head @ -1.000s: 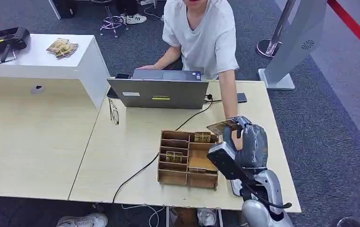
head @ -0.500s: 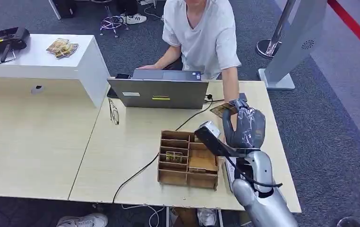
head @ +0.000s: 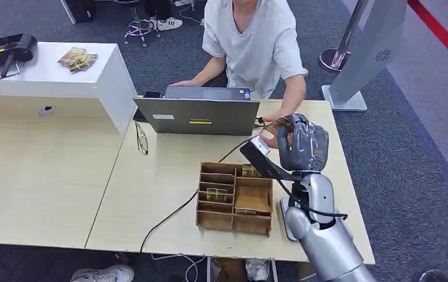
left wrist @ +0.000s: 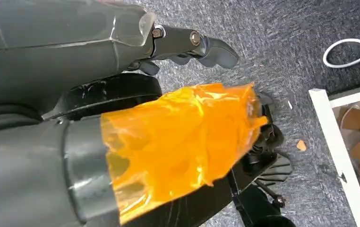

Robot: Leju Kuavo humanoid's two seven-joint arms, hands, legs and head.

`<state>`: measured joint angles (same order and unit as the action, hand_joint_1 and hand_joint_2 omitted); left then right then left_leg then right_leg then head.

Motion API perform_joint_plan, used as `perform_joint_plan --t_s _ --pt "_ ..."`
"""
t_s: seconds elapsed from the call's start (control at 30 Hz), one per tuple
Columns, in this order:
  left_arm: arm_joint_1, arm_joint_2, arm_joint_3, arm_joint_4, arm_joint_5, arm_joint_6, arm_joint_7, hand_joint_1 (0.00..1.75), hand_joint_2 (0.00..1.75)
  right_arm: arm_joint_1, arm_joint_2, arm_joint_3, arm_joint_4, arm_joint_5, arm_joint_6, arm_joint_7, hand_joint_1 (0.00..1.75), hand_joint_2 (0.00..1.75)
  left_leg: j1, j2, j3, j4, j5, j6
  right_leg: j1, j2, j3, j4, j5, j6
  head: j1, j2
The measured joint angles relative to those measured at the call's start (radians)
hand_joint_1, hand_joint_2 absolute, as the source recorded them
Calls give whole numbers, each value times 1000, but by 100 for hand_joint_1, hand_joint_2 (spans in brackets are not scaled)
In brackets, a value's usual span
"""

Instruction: Pass the card to the sensor for recognition and then transmit it.

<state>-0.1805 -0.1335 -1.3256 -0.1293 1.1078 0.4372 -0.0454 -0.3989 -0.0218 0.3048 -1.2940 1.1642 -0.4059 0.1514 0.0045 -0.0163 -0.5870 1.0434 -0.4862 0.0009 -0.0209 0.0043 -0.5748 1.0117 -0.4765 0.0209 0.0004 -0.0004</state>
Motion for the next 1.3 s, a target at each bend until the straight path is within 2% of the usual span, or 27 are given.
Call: perform_joint_plan --t_s 0.17,0.2,0.23,0.27,0.4,0.43,0.87,1.3 --pt "-2 0 -2 0 2 2 1 0 0 -14 6 0 22 27 2 8 175 175 0 0 0 0 0 0 0 0 0 0 0 0 0 0" --pt "-2 0 -3 0 2 3 2 0 0 -16 7 -1 26 32 4 10 152 175 0 0 0 0 0 0 0 0 0 0 0 0 0 0" --pt "-3 0 -5 0 2 3 2 0 0 -19 7 -1 31 39 6 12 35 175 0 0 0 0 0 0 0 0 0 0 0 0 0 0" --pt "-3 0 -7 0 2 3 2 0 0 -22 7 -1 37 43 7 15 0 175 0 0 0 0 0 0 0 0 0 0 0 0 0 0" --pt "-4 0 -8 0 3 3 2 0 0 -27 8 0 50 62 8 23 0 175 0 0 0 0 0 0 0 0 0 0 0 0 0 0" --pt "-4 0 -9 0 5 3 2 0 0 -28 9 0 52 65 8 24 0 0 0 0 0 0 0 0 0 0 0 0 0 0 0 0" --pt "-4 0 -14 0 18 5 1 0 0 -30 16 1 60 95 3 30 0 0 0 0 0 0 0 0 0 0 0 0 0 0 0 0" --pt "2 2 -14 0 63 16 -22 0 0 52 35 19 -73 -9 -34 -56 0 0 0 0 0 0 0 0 0 0 0 0 0 0 0 0"
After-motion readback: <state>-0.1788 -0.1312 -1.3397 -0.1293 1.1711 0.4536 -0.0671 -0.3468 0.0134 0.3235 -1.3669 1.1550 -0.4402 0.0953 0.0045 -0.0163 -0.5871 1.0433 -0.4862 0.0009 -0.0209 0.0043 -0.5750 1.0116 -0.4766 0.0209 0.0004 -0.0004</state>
